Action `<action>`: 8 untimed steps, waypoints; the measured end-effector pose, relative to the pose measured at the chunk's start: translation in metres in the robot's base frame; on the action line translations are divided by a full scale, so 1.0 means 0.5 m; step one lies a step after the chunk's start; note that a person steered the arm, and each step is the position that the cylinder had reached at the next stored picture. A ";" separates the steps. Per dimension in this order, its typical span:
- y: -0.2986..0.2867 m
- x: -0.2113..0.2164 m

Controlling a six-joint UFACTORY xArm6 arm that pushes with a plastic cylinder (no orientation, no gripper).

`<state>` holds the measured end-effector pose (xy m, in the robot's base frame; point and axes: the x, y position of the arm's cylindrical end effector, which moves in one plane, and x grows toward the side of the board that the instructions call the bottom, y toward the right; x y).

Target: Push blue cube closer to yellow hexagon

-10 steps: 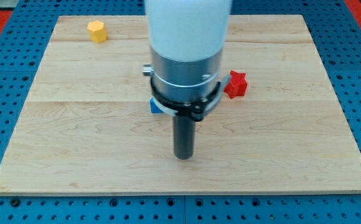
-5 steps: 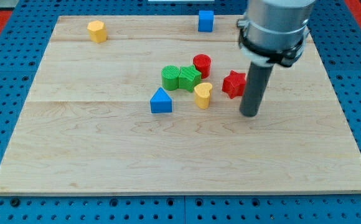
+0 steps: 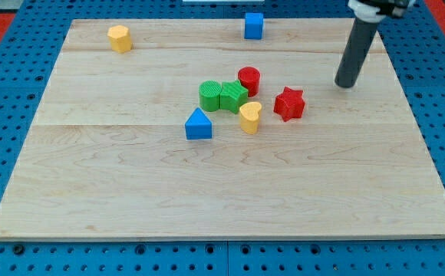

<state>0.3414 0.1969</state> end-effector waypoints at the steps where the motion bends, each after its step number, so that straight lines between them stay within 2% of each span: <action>1: 0.000 -0.111; 2: -0.053 -0.165; 4: -0.101 -0.216; 7: -0.248 -0.261; 8: -0.252 -0.297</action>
<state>0.1928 0.0709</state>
